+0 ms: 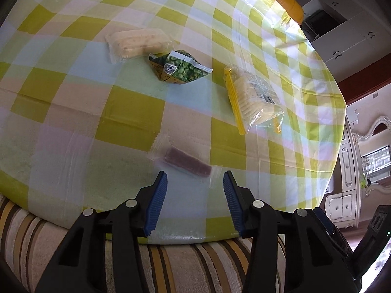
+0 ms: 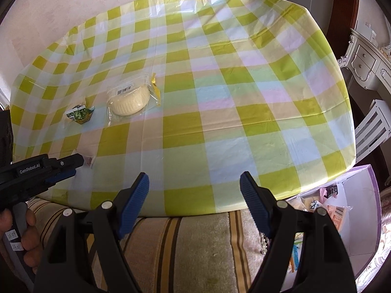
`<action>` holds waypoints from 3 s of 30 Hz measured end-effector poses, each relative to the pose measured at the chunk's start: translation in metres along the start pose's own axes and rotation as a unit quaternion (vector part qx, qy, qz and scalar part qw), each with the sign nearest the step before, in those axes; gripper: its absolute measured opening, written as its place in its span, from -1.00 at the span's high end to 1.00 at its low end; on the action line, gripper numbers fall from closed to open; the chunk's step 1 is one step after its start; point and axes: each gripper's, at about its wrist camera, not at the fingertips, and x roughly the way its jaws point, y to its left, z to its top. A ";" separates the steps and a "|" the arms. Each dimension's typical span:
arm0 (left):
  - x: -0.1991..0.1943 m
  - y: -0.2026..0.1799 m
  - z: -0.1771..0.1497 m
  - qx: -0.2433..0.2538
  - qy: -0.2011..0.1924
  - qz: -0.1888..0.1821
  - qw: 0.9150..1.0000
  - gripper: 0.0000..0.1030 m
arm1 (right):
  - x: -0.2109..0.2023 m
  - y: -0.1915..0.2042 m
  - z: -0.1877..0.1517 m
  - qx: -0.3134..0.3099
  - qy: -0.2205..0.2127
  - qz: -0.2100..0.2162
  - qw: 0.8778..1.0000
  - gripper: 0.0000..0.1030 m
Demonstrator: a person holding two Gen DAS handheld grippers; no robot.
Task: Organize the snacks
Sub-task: 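Grasp purple bar with left tool while right tool grasps round bread bag, then carry both snacks into the white box and open both tools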
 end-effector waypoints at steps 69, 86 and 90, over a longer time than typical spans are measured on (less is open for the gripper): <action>0.013 -0.015 0.023 0.113 -0.066 0.184 0.974 0.66 | 0.127 0.105 0.106 -0.096 0.011 0.029 0.995 -0.58; -0.007 -0.014 0.020 0.098 -0.106 0.114 0.983 0.78 | 0.093 0.069 0.076 -0.057 0.002 0.029 0.998 -0.36; -0.012 -0.021 0.016 0.104 -0.110 0.109 0.982 0.78 | 0.078 0.057 0.066 -0.055 -0.002 0.025 0.998 -0.35</action>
